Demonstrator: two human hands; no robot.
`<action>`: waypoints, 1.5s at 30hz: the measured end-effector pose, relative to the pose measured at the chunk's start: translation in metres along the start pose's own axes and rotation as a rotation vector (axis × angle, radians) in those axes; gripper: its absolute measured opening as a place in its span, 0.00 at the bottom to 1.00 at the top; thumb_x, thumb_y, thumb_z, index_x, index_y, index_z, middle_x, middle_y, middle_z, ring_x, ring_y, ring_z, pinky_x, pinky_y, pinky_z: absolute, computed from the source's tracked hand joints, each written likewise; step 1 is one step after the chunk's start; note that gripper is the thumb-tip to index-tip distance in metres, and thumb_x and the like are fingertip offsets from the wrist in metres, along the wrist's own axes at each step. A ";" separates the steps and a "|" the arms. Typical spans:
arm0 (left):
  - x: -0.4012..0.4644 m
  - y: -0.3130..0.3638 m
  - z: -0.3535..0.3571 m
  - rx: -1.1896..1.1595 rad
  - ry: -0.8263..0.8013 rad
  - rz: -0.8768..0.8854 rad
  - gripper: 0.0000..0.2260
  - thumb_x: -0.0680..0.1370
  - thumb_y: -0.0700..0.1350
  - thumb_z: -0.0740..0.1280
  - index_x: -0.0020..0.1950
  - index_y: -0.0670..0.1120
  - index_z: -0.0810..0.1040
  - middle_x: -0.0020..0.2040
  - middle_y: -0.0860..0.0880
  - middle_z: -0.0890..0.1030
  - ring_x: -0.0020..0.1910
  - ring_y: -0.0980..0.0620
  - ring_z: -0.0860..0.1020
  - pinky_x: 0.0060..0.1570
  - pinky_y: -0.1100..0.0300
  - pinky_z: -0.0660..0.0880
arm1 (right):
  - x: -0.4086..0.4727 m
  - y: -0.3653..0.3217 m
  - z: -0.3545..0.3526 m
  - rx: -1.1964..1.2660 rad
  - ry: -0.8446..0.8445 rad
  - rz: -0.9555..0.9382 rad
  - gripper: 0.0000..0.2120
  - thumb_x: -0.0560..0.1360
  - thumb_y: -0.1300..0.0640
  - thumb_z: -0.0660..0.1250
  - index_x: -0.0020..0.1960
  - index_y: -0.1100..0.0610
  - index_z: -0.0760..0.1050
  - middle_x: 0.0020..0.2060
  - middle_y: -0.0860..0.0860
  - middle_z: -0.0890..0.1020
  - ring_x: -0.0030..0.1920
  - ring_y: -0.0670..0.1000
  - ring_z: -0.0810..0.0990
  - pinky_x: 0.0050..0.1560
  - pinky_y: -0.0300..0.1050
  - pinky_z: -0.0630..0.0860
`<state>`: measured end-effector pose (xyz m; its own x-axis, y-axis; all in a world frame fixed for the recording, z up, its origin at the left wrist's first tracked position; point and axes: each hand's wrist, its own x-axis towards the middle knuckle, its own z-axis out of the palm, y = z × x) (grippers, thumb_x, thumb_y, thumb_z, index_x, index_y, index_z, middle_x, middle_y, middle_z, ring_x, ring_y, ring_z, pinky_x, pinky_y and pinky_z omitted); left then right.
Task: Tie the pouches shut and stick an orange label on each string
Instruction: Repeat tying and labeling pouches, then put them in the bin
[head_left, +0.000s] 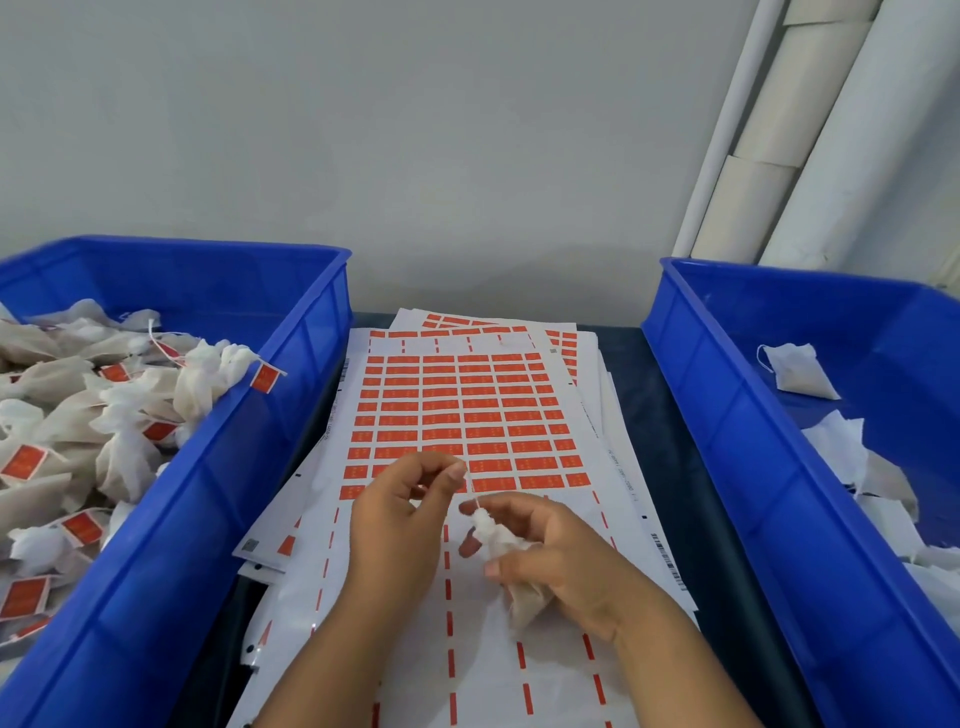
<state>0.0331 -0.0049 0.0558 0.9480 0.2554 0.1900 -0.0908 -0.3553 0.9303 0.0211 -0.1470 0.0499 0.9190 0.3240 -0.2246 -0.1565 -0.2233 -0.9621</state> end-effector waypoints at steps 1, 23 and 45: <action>0.000 0.001 -0.001 0.012 -0.036 0.025 0.09 0.73 0.48 0.68 0.38 0.62 0.73 0.37 0.65 0.76 0.38 0.63 0.76 0.29 0.77 0.67 | -0.002 -0.002 -0.001 0.013 -0.029 -0.007 0.16 0.66 0.49 0.71 0.54 0.41 0.78 0.51 0.41 0.83 0.57 0.49 0.79 0.60 0.46 0.75; 0.018 0.010 0.118 0.593 -0.436 0.077 0.26 0.74 0.61 0.65 0.69 0.54 0.68 0.71 0.54 0.68 0.67 0.50 0.69 0.65 0.52 0.67 | -0.034 0.003 -0.087 0.900 0.527 -0.139 0.07 0.64 0.54 0.72 0.40 0.55 0.85 0.26 0.49 0.77 0.24 0.44 0.75 0.25 0.36 0.74; 0.012 -0.009 0.112 0.926 -0.583 0.310 0.27 0.78 0.63 0.55 0.74 0.53 0.61 0.75 0.54 0.61 0.75 0.51 0.56 0.71 0.51 0.56 | -0.029 0.008 -0.075 0.626 0.532 -0.027 0.11 0.61 0.47 0.70 0.39 0.52 0.85 0.29 0.50 0.79 0.25 0.45 0.77 0.28 0.36 0.74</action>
<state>0.0798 -0.0998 0.0149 0.9433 -0.3307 -0.0288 -0.3154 -0.9199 0.2329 0.0201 -0.2270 0.0601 0.9494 -0.1926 -0.2483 -0.1600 0.3835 -0.9095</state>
